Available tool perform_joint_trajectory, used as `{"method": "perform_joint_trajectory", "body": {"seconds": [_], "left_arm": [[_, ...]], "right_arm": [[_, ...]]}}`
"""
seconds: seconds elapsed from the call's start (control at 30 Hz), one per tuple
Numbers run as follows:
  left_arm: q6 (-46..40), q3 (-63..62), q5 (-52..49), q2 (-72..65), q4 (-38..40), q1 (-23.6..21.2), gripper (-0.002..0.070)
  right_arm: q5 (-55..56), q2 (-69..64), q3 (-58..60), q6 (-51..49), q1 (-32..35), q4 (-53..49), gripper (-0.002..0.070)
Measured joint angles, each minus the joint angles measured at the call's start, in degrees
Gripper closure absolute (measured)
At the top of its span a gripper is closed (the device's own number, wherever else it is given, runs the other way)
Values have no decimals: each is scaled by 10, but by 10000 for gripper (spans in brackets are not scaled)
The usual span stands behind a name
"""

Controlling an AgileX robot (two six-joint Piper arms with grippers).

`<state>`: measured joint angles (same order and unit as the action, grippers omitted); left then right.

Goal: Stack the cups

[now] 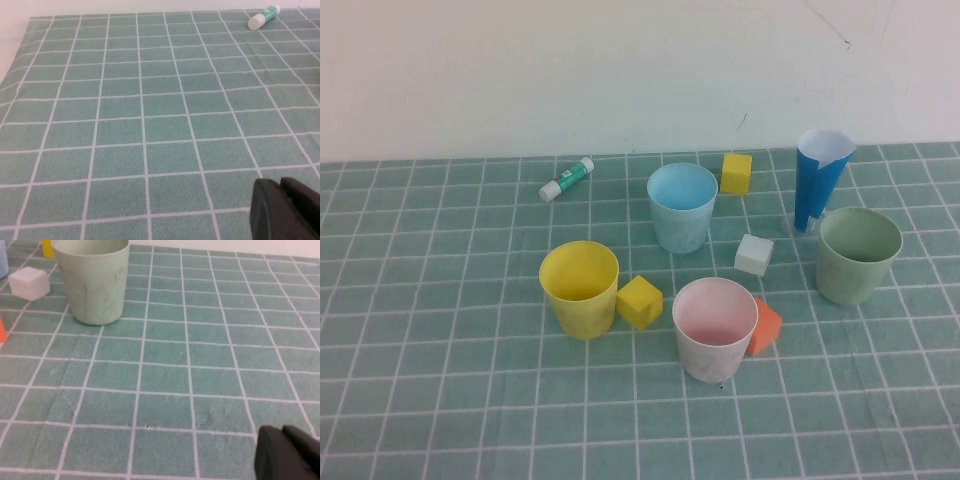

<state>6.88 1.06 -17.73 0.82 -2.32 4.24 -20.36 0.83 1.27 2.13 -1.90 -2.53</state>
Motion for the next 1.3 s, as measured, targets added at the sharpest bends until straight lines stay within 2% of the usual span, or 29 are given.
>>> {"method": "perform_joint_trajectory", "body": {"seconds": [1.3], "left_arm": [[1, 0, 0, 0, -8, 0, 677]], "right_arm": [[0, 0, 0, 0, 0, -1, 678]]}}
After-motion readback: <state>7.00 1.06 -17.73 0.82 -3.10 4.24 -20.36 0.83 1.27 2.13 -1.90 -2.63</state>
